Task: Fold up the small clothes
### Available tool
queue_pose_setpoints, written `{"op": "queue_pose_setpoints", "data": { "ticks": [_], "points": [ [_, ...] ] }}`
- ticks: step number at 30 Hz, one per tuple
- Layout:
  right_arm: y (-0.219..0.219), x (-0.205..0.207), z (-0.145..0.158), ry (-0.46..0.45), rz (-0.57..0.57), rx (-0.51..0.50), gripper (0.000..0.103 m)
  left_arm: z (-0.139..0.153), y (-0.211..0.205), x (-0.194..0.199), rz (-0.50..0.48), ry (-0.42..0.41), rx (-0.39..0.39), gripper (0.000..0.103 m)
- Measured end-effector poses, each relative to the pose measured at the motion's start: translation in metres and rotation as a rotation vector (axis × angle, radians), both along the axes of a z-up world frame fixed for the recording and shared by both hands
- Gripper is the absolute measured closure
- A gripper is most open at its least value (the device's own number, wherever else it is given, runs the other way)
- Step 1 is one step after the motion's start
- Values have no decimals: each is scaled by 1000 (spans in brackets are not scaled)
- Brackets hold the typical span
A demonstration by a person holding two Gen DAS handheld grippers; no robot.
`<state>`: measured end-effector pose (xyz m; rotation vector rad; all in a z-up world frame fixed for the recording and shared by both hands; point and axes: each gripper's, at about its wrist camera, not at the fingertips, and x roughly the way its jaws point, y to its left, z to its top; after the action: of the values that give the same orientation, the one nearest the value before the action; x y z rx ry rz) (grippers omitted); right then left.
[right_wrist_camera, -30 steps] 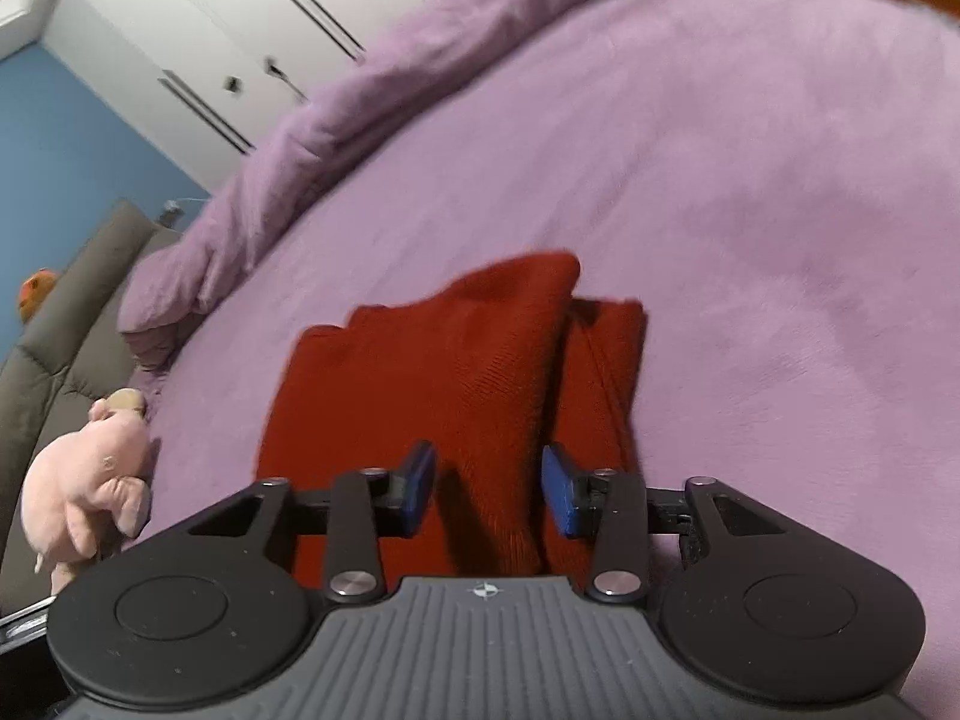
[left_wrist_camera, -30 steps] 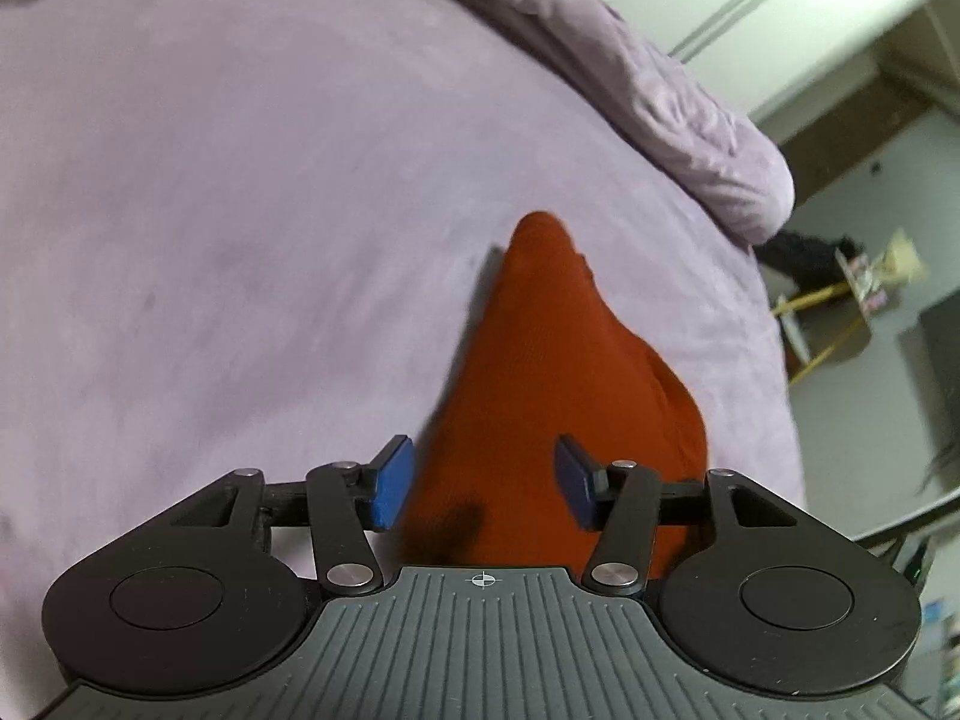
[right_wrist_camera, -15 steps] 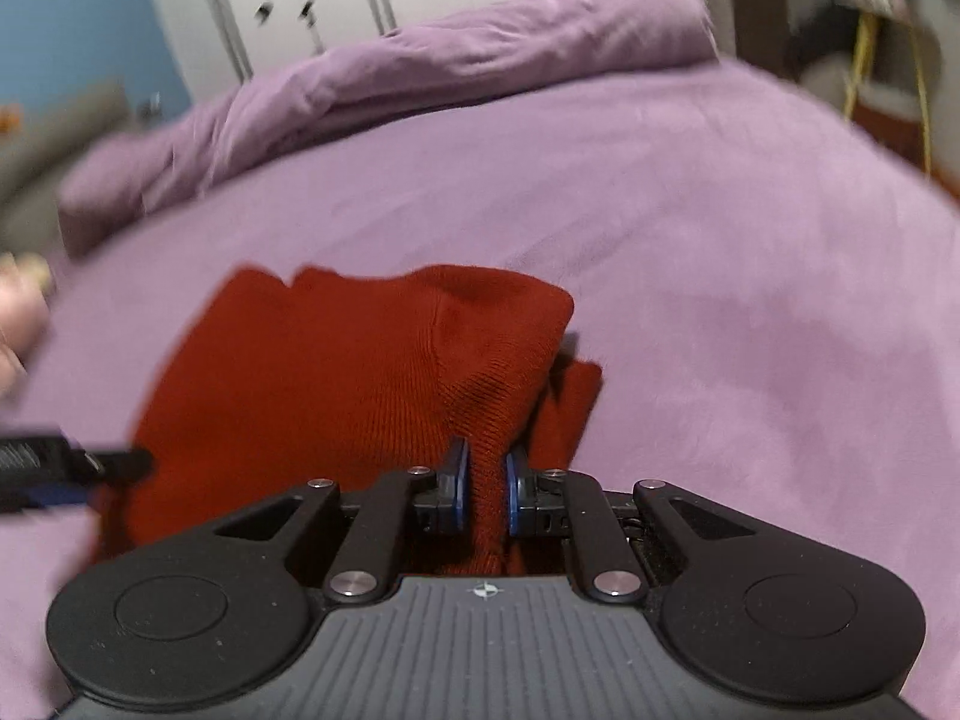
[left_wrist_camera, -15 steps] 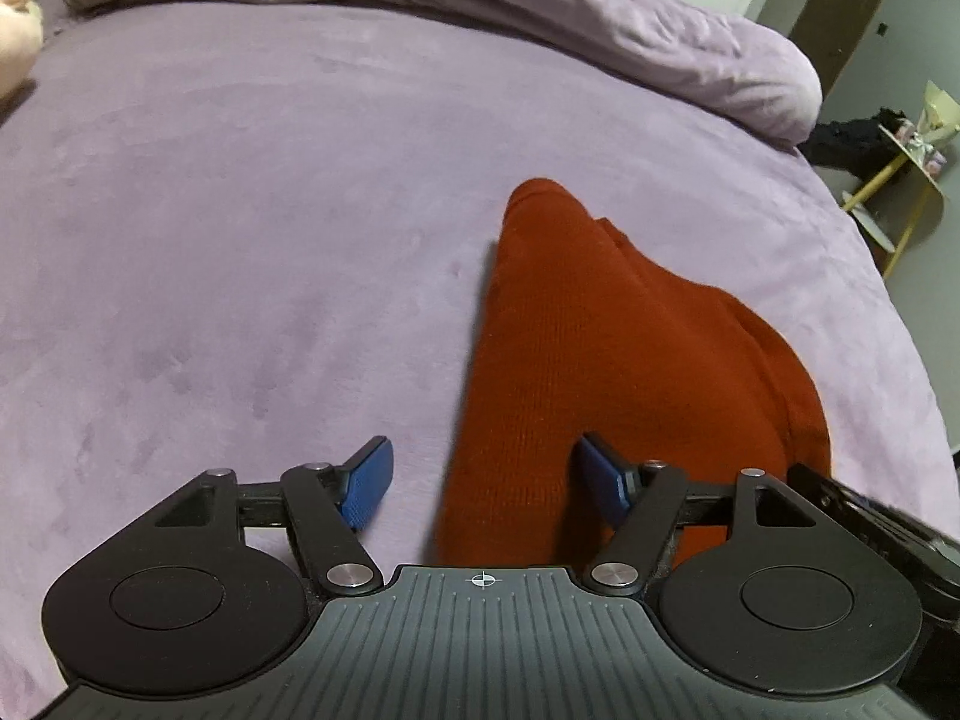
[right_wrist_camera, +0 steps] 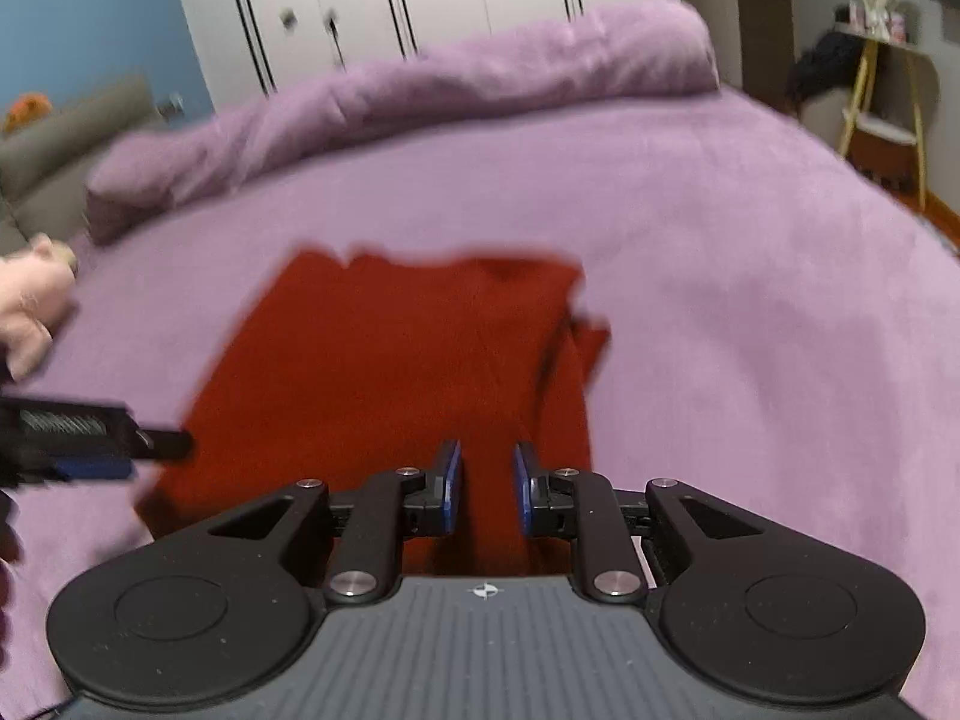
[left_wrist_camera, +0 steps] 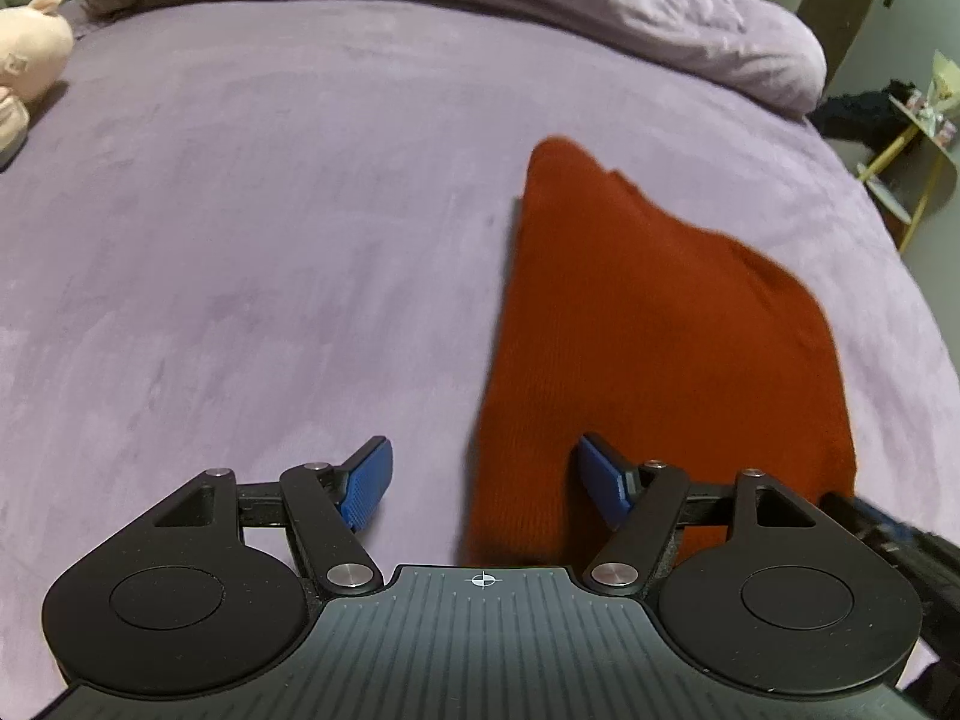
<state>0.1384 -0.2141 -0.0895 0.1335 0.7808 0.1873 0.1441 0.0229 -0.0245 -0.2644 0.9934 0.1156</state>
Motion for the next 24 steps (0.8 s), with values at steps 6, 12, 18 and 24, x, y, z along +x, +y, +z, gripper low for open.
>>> {"op": "queue_pose_setpoints", "data": {
  "ticks": [6, 12, 18, 24],
  "points": [
    [5, 8, -6, 56, 17, -63, 76, 2, -6, -13, -33, 16, 121, 21],
    [16, -15, 13, 192, -12, -110, 61, 28, -9, -45, -61, -2, 125, 16],
    [15, -54, 27, 248, -31, -6, 24, 48, -12, -65, -77, -30, 125, 9],
    [30, -54, 46, 259, -45, -56, 16, 60, -17, -72, -100, -45, 159, 7]
  ]
}}
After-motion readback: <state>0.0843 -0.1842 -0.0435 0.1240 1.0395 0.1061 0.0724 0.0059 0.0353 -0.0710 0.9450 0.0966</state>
